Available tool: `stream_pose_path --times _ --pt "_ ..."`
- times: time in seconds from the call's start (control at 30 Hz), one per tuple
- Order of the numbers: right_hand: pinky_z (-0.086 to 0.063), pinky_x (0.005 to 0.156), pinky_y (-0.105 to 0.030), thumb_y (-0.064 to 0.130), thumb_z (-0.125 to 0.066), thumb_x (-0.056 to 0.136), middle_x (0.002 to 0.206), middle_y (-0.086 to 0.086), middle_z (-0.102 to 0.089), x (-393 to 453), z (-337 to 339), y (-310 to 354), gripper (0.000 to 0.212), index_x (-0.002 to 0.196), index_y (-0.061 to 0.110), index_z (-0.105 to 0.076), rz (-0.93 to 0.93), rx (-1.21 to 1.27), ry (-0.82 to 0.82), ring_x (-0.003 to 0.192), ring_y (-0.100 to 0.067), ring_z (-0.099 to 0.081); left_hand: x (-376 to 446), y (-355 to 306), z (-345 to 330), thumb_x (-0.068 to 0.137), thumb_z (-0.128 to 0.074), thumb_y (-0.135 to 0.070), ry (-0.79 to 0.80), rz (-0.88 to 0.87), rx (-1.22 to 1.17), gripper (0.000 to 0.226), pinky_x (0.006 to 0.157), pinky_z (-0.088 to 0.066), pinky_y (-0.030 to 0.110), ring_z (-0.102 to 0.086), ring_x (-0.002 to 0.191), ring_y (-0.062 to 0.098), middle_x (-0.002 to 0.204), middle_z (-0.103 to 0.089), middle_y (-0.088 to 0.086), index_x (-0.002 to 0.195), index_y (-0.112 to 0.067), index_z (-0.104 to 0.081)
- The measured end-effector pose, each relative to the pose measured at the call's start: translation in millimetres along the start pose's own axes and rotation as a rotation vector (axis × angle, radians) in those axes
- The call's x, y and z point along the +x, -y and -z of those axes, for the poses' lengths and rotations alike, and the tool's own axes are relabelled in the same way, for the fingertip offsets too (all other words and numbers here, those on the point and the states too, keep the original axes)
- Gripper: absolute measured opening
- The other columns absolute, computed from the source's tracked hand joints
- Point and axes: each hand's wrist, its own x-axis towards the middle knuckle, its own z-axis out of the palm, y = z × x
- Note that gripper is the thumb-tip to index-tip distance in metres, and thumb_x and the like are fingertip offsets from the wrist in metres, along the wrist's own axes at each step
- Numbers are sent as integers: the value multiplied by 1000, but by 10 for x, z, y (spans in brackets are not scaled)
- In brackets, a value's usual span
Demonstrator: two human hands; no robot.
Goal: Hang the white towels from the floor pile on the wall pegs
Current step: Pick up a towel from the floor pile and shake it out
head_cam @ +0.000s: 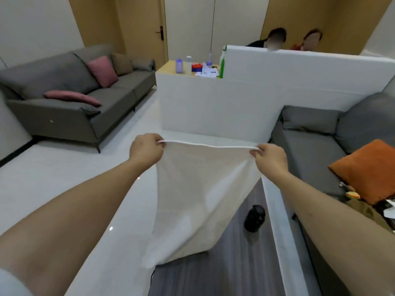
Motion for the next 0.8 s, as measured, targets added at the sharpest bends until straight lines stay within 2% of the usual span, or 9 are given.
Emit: stream_pose_path --times 0.1,0.17,0.27,0.37,0.47,0.53,0.67,0.8 --pt "-29 55 -33 32 -59 93 63 -1 -52 538 522 200 32 65 19 -54 57 26 -132 70 -29 -53 450 -496 350 89 -52 -30 -121 -77 -4 22 69 -43 28 -59 83 25 90 -71 2 92 -27 -73" --pt "-28 55 -33 32 -60 93 64 0 -53 769 853 300 28 69 18 -59 88 43 -210 69 -27 -50 648 -793 589 90 -52 -30 -194 -143 1 23 70 -43 28 -60 86 26 93 -72 3 95 -26 -74" --pt "-36 60 -32 32 -61 93 71 -2 -62 920 1263 396 23 79 16 -69 149 83 -317 70 -25 -54 805 -1113 874 91 -53 -29 -272 -188 -15 23 72 -43 28 -61 89 24 97 -73 3 99 -28 -75" --pt "-32 57 -29 32 -62 93 72 0 -64 831 1583 339 22 80 18 -72 222 93 -412 70 -23 -54 723 -1322 1053 91 -55 -30 -318 -223 -49 22 79 -48 30 -63 97 27 102 -73 3 101 -30 -75" --pt "-30 53 -24 32 -63 92 69 4 -62 742 1584 255 20 81 18 -73 244 72 -403 68 -21 -55 655 -1298 1023 91 -57 -31 -305 -226 -38 20 78 -48 29 -64 96 25 101 -74 3 100 -29 -76" --pt "-28 53 -26 29 -65 91 68 0 -63 540 1492 120 17 82 17 -74 218 45 -380 70 -25 -58 485 -1230 930 91 -59 -31 -270 -228 -19 18 74 -46 28 -64 94 24 99 -74 2 98 -29 -76" --pt "-37 66 -30 24 -65 90 90 -8 -73 -70 1183 -272 14 92 16 -76 155 15 -299 87 -31 -64 -41 -975 595 90 -62 -30 -189 -212 -89 14 73 -45 26 -63 90 21 93 -74 -1 93 -29 -76" --pt "-47 76 -36 21 -63 91 98 -10 -71 -854 718 -588 16 97 13 -76 53 2 -164 92 -32 -62 -738 -493 147 88 -65 -30 -82 -110 -151 11 76 -45 25 -62 86 17 89 -72 -7 90 -30 -76"
